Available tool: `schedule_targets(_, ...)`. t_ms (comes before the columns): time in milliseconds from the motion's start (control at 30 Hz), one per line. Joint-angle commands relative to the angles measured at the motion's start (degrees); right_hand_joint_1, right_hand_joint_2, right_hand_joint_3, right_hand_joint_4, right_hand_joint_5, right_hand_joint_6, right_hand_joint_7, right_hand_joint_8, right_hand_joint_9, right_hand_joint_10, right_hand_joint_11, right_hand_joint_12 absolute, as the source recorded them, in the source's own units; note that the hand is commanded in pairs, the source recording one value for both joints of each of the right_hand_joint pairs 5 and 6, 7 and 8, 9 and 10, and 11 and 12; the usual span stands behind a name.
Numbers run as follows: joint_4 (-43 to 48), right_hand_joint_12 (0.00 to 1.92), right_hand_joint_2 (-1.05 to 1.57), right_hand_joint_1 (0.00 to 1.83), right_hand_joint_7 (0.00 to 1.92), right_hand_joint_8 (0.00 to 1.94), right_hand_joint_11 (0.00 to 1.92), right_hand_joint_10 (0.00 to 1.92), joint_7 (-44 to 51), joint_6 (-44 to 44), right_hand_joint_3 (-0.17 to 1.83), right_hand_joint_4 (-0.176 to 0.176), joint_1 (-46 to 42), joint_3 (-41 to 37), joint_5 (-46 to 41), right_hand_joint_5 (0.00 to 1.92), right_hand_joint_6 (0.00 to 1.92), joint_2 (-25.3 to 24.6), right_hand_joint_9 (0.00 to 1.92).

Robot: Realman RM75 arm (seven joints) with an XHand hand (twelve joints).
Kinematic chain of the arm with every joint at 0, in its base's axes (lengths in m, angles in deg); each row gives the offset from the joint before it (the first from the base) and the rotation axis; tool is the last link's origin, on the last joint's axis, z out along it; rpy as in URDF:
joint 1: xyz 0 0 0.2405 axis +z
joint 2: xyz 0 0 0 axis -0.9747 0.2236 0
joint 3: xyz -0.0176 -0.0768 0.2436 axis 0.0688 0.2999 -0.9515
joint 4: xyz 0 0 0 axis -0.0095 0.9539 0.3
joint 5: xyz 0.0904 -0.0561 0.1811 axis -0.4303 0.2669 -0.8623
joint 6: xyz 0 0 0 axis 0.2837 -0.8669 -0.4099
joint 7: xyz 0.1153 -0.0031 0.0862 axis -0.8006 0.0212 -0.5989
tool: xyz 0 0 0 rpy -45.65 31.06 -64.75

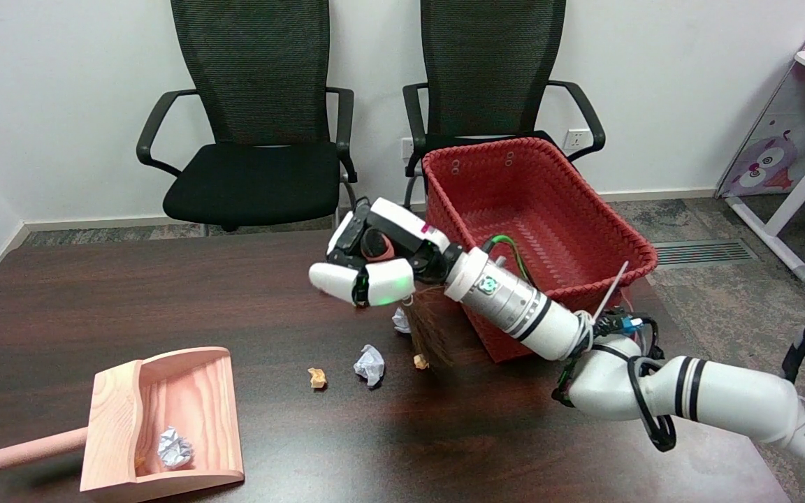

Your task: Sweep the paper ball into the dustpan.

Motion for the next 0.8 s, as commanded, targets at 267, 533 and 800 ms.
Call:
schedule_targets(267,-2.6,1.92,1.57,1.04,1.92,1.92,1.92,1.92,1.4,16.8,0.52,0.033,-0.8,-6.8,7.5,1.92,1.92,0.0,1.92)
schedule_targets(533,-2.7,1.92,1.57,1.03,1.92,1.92,1.92,1.92,0.9,19.3,0.49,0.032,-0.7,-5.9,6.4,1.92,1.92,-1.0,1.92)
schedule_targets(800,2.1,1.92,1.57,1.02,1.92,1.92,1.92,1.92,-2.6,16.9,0.38,0.026,1.2,-2.1,2.2,1.92,1.92,-4.4,1.92)
